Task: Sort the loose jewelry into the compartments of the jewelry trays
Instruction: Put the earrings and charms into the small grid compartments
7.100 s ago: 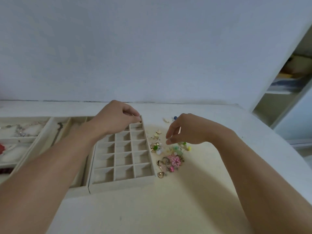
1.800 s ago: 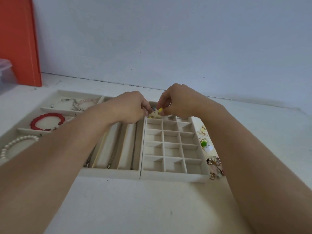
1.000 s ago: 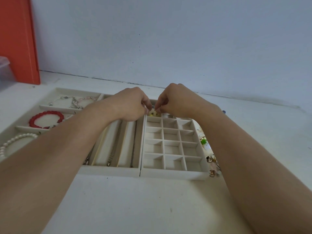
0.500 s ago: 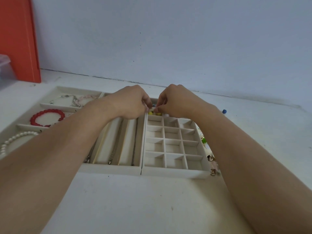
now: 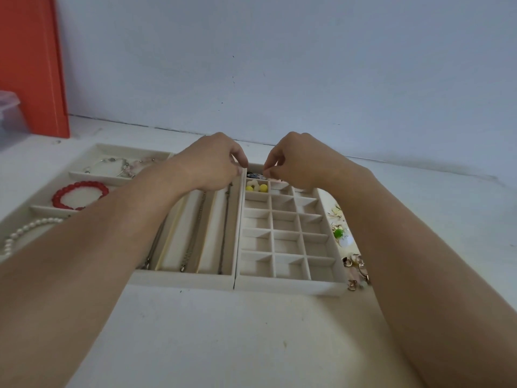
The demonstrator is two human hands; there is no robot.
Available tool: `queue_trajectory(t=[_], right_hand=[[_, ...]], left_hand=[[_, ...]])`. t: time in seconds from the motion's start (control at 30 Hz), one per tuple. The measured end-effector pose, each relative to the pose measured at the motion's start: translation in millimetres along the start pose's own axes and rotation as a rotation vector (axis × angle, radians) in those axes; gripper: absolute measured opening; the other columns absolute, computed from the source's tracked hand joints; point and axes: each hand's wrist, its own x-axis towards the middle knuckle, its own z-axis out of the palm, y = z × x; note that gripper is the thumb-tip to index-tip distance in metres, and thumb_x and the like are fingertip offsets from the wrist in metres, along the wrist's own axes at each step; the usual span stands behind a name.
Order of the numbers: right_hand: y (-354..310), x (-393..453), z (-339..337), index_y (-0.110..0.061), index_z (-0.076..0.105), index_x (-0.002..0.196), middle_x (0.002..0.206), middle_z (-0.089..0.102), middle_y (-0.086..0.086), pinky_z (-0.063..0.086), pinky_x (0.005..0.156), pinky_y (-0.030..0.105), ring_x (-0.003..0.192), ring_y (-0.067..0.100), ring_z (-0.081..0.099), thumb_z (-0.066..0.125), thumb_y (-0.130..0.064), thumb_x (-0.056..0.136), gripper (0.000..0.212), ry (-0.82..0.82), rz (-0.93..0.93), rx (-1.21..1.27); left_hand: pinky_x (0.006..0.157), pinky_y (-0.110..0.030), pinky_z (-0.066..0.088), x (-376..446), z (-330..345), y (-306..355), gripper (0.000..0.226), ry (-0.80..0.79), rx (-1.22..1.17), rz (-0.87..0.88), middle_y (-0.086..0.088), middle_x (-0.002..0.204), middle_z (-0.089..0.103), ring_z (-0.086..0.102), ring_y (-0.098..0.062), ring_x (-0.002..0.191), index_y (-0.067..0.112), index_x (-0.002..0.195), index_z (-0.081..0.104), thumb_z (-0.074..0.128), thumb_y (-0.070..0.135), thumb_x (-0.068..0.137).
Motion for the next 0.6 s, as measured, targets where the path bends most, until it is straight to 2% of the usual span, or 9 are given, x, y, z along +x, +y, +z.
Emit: queue_trajectory(t=[0.13, 0.27, 0.37, 0.43, 0.6], right_hand=[[3.2, -13.9, -31.0, -0.034, 0.076, 0.088, 0.081, 0.067, -0.016, 0.045, 0.058, 0.021, 0.066, 0.005, 0.065, 0.071, -0.033, 0.092, 0.007, 0.146, -0.024, 0.088], [11.2, -34.1, -52.1, -0.035, 0.077, 0.09, 0.081, 0.068, -0.014, 0.037, 0.049, 0.008, 0.06, -0.005, 0.057, 0.071, -0.034, 0.091, 0.007, 0.277, -0.045, 0.22], [24.9, -51.9, -60.8, -0.034, 0.077, 0.093, 0.086, 0.069, -0.013, 0.039, 0.053, 0.013, 0.066, 0.0, 0.06, 0.071, -0.035, 0.092, 0.006, 0.23, -0.033, 0.203], [39.6, -64.3, -64.2, -0.033, 0.076, 0.095, 0.087, 0.069, -0.013, 0.041, 0.048, 0.011, 0.065, 0.001, 0.063, 0.072, -0.034, 0.092, 0.005, 0.177, -0.018, 0.171], [85.3, -90.1, -66.6, -0.033, 0.075, 0.099, 0.086, 0.071, -0.014, 0.044, 0.059, 0.016, 0.075, 0.008, 0.069, 0.075, -0.03, 0.091, 0.009, 0.089, 0.076, 0.123]], left_hand=[[0.06, -0.019, 0.037, -0.6, -1.7, 1.1, 0.013, 0.042, -0.045, 0.014, 0.01, 0.082, 0.059, 0.054, -0.003, 0.071, 0.026, 0.1, 0.073, 0.063, 0.02, 0.097], [0.07, -0.018, 0.041, -4.6, -3.0, 6.7, 0.012, 0.067, -0.115, 0.032, 0.006, 0.096, 0.067, 0.058, -0.001, 0.079, 0.026, 0.102, 0.075, 0.068, 0.021, 0.094], [0.078, -0.02, 0.046, -10.2, -2.7, 15.1, 0.012, 0.069, -0.171, 0.05, 0.008, 0.096, 0.07, 0.064, -0.006, 0.087, 0.026, 0.102, 0.076, 0.072, 0.023, 0.091], [0.077, -0.019, 0.046, -13.1, -1.0, 21.8, 0.011, 0.068, -0.183, 0.054, 0.011, 0.094, 0.071, 0.066, -0.005, 0.089, 0.028, 0.1, 0.076, 0.074, 0.025, 0.089], [0.071, -0.014, 0.045, -12.0, 19.4, 56.1, 0.012, 0.014, -0.175, 0.079, 0.009, 0.092, 0.073, 0.066, -0.002, 0.087, 0.027, 0.098, 0.076, 0.077, 0.026, 0.087]])
